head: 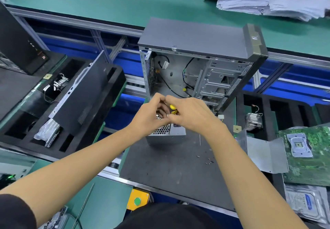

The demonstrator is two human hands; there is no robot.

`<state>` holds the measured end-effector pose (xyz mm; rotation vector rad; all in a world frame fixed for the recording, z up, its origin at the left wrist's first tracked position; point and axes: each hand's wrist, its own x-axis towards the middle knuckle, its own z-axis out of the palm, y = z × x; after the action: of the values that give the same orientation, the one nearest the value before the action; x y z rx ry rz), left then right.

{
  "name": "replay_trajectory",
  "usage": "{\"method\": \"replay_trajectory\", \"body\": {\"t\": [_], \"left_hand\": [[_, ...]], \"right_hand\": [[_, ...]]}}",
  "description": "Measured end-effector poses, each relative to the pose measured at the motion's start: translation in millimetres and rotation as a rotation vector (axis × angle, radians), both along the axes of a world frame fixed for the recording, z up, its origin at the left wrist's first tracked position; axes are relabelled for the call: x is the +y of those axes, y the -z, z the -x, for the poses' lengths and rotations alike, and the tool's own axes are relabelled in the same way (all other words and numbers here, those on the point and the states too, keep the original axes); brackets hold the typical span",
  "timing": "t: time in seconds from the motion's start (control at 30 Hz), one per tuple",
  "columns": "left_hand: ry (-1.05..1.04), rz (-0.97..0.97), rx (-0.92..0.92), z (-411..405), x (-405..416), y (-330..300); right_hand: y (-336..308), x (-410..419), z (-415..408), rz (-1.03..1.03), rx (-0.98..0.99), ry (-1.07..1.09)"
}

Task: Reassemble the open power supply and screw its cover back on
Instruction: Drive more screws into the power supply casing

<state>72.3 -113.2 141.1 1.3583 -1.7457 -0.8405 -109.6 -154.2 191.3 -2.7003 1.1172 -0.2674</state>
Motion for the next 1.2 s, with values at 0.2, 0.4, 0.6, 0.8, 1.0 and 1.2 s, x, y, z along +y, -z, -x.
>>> {"method": "replay_trajectory", "body": {"t": [0.2,0.4,0.6,0.8,1.0,1.2], "left_hand": [[-0.047,0.07,0.008,-3,3,9],[-0.056,-0.006,-0.059,-5,11,36],[0.112,0.069,-0.331,-9,14,90],[0.03,0.154,-0.294,-9,11,103],[0.05,0.133,-0.308,-9,10,103],[0.028,0.132,-0.309,-10,11,106]], "right_hand": [[-14,-19,-2,0.278,0.181,-0.299],[-25,-32,-5,0.307,0.396,-0.601],[-28,-28,-7,0.352,0.525,-0.567],[-38,-30,-11,0.255,0.491,-0.746],[-43,-29,-15,0.261,0.636,-0.665],[-39,-24,-10,0.152,0.576,-0.565]]}}
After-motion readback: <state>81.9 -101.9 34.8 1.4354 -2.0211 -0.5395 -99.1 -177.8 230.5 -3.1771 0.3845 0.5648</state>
